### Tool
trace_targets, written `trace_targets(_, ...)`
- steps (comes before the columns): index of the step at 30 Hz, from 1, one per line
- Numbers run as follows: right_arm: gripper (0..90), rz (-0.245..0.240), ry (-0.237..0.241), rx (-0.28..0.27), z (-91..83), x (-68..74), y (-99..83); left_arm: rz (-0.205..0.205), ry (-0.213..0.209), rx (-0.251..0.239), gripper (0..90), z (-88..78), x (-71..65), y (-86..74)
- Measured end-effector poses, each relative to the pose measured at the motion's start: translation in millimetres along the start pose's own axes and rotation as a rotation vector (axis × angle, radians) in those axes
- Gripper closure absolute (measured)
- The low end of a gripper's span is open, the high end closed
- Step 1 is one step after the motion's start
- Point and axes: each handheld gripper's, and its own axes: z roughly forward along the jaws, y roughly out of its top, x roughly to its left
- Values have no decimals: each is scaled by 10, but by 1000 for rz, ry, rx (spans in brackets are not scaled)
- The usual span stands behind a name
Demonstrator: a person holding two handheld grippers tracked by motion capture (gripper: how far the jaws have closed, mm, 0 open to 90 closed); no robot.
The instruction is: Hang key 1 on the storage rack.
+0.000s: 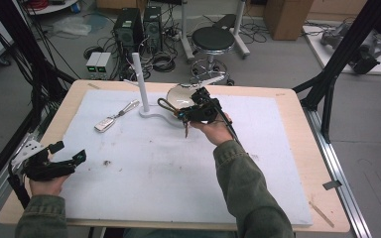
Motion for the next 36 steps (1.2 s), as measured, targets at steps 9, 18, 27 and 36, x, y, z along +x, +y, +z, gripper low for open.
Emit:
trace_targets(9,769,-1,8,-6,3,-11,123,-1,-10,5,17,15,-6,-3)
trace_targets(18,769,-13,21,-22,-7,26,308,-1,-11,7,17,15,-3,-4)
trace_targets(27,769,-16,39,-42,43,58,491,-4,-9,3,17,12,3,-4)
trace_targets(36,769,-20,52,-40,84,74,629,-4,-7,1,17,12,8,-4)
